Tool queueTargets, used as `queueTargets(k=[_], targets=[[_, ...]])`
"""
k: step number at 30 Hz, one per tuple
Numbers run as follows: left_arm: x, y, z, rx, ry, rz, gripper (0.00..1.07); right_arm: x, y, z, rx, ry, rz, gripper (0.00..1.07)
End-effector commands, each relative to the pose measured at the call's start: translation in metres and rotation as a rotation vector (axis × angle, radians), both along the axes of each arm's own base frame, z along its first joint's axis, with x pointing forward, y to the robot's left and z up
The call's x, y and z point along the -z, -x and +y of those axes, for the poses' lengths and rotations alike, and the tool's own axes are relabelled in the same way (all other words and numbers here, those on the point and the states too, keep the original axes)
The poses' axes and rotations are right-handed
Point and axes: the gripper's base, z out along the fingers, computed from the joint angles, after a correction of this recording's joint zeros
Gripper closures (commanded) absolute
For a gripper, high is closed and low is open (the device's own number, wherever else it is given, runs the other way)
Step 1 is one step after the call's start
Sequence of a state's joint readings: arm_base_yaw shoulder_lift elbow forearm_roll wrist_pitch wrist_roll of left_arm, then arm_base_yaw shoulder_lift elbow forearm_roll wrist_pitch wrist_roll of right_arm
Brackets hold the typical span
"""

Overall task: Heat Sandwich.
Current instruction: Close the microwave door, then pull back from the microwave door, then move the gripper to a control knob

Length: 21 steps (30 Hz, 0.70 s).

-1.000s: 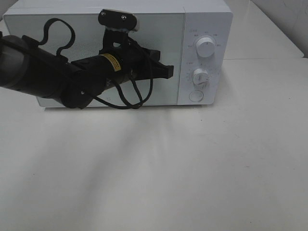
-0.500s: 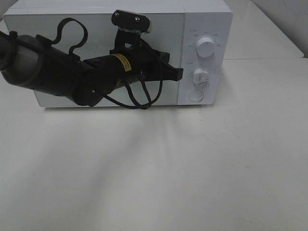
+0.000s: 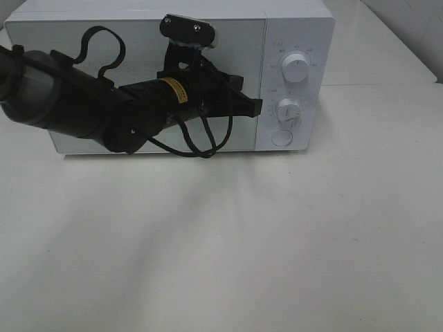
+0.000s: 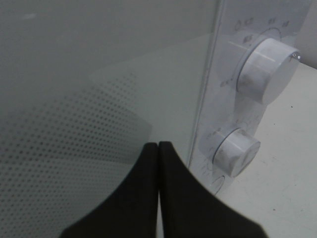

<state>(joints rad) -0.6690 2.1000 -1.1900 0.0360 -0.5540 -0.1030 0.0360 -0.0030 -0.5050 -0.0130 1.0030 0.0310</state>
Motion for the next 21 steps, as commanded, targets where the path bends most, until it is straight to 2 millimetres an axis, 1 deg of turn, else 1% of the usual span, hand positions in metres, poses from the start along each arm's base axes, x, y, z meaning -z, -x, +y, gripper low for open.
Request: queueTargets(k=[1,5,10,11,14,15,16,18,19,20,21], targets=[[-0.009,-0.007,0.012,-0.082,0.076,-0.003,1.07,0.002,0.003,0.0,0.009,-0.003,-0.024,0.43],[-0.01,0.011,0.012,-0.058,0.062,0.015,1.07,0.002,0.003,0.0,0.009,-0.002,-0.024,0.44],[-0.013,0.02,0.014,-0.049,0.058,0.02,1.07,0.002,0.003,0.0,0.009,-0.002,-0.024,0.43],[-0.013,0.026,0.017,-0.032,0.04,0.021,1.07,0.002,0.003,0.0,0.009,-0.002,-0.024,0.43],[-0.012,0.035,0.023,-0.015,0.017,0.028,1.07,0.002,0.003,0.0,0.009,-0.002,-0.024,0.43],[-0.013,0.041,0.027,-0.012,0.011,0.033,1.07,0.002,0.003,0.0,0.009,-0.002,-0.024,0.43],[-0.013,0.041,0.027,-0.012,0.011,0.033,1.07,0.002,0.003,0.0,0.009,-0.002,-0.024,0.43],[-0.012,0.047,0.033,-0.013,-0.001,0.052,1.07,0.002,0.003,0.0,0.009,-0.002,-0.024,0.43],[-0.01,0.052,0.036,-0.021,-0.014,0.101,1.0,0.002,0.003,0.0,0.009,-0.002,-0.024,0.43],[-0.009,0.054,0.038,-0.024,-0.025,0.132,0.9,0.002,0.003,0.0,0.009,-0.002,-0.024,0.43],[-0.009,0.054,0.038,-0.024,-0.025,0.132,0.9,0.002,0.003,0.0,0.009,-0.002,-0.024,0.43]])
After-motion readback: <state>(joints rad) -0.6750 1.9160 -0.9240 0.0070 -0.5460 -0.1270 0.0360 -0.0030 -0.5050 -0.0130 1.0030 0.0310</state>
